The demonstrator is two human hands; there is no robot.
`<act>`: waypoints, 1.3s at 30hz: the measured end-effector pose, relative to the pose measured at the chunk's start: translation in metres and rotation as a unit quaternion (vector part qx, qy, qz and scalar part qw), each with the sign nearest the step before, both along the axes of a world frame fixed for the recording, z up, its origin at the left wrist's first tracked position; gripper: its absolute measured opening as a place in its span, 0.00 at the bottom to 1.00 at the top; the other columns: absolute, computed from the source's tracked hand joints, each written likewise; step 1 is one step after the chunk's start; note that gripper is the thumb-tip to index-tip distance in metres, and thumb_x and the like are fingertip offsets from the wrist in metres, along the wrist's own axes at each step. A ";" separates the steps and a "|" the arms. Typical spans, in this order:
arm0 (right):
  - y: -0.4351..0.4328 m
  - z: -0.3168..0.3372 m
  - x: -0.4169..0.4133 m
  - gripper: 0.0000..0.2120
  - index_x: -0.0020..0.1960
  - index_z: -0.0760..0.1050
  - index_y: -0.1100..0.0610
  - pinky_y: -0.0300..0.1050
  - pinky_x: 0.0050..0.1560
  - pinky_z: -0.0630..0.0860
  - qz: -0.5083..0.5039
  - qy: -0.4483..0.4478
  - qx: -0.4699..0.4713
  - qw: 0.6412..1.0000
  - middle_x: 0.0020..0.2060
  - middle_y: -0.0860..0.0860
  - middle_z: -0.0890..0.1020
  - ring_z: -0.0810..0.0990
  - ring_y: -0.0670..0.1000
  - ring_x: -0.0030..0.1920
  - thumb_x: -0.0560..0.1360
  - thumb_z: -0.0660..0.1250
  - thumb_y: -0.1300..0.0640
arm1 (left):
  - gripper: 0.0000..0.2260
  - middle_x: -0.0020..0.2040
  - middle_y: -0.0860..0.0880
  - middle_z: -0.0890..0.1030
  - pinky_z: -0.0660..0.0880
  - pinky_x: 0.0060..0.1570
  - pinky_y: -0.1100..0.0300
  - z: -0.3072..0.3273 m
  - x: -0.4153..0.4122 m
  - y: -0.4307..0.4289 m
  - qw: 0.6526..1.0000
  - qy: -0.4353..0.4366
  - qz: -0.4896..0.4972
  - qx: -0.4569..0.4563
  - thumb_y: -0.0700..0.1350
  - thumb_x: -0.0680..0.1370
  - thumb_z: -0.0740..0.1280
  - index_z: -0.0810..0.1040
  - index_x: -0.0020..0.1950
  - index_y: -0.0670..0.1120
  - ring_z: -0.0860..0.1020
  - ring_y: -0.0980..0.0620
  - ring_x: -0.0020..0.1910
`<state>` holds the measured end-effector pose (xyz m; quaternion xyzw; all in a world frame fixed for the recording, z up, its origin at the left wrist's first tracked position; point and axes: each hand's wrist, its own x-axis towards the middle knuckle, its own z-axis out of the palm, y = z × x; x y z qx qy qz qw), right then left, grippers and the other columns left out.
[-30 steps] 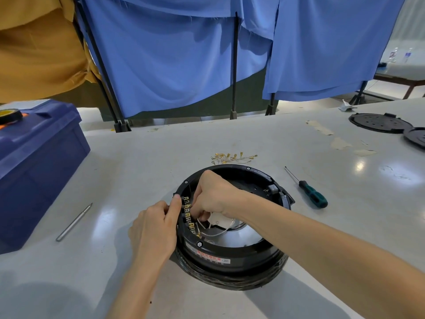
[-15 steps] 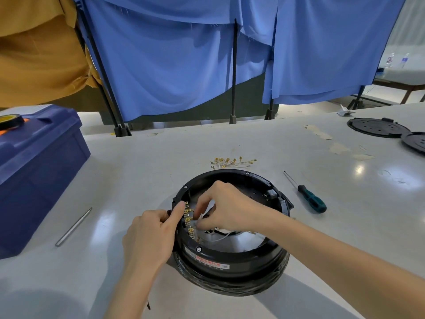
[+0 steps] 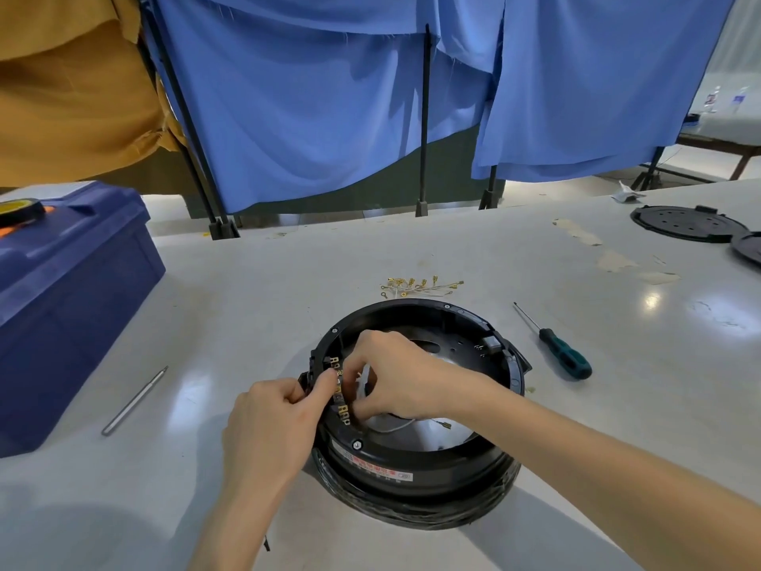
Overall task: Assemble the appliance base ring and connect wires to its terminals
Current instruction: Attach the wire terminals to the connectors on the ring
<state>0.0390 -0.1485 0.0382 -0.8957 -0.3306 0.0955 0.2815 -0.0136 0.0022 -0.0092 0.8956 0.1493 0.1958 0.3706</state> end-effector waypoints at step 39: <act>-0.005 -0.008 0.005 0.03 0.41 0.83 0.61 0.44 0.50 0.73 0.010 0.011 0.049 0.999 0.59 0.46 0.75 0.78 0.52 0.52 0.71 0.72 0.61 | 0.22 0.20 0.51 0.64 0.58 0.26 0.57 -0.012 0.000 0.001 0.999 -0.041 0.020 0.007 0.66 0.70 0.64 0.67 0.24 0.52 0.62 0.51 0.23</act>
